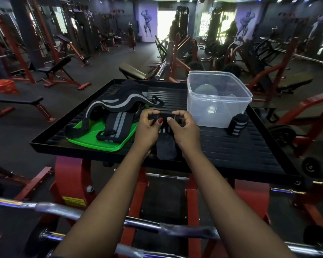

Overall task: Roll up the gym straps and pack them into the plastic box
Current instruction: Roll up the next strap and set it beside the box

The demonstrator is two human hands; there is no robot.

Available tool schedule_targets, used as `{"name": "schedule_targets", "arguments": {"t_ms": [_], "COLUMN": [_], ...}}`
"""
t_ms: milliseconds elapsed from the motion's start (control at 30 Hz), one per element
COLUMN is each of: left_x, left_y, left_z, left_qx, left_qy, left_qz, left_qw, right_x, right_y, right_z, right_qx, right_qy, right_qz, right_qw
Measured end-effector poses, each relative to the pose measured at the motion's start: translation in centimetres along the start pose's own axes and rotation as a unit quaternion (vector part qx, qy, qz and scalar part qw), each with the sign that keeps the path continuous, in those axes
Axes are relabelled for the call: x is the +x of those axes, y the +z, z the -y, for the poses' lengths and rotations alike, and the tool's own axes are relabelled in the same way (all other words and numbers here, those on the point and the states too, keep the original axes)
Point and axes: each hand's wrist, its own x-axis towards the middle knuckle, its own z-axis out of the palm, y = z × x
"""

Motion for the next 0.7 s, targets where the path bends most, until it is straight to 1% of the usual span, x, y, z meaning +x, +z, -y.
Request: {"name": "schedule_targets", "arguments": {"t_ms": [167,267,433,633,700], "left_x": [-0.18,-0.25,-0.18,-0.06,-0.03], "left_y": [0.33,0.17,0.33,0.11,0.07], "left_z": [-0.50,-0.61,-0.43,-0.19,-0.10], "left_qx": [-0.057,-0.061,-0.019,0.050,0.051], "left_qy": [-0.019,-0.027,0.000,0.025,0.029], "left_qz": [0.006,0.008,0.010,0.010,0.011], "left_qw": [0.998,0.998,1.000,0.998,0.998], "right_x": [-0.03,-0.12,-0.04,0.26,0.35], "right_y": [0.01,0.03,-0.20,0.10,0.11], "right_z": [0.19,0.17,0.21,-0.35,-0.40], "right_qx": [0.016,0.016,0.023,0.029,0.043], "right_qy": [0.002,-0.001,-0.001,0.038,0.049], "right_qz": [-0.009,-0.009,-0.005,0.001,0.003], "right_qw": [1.000,1.000,1.000,0.999,0.998]}}
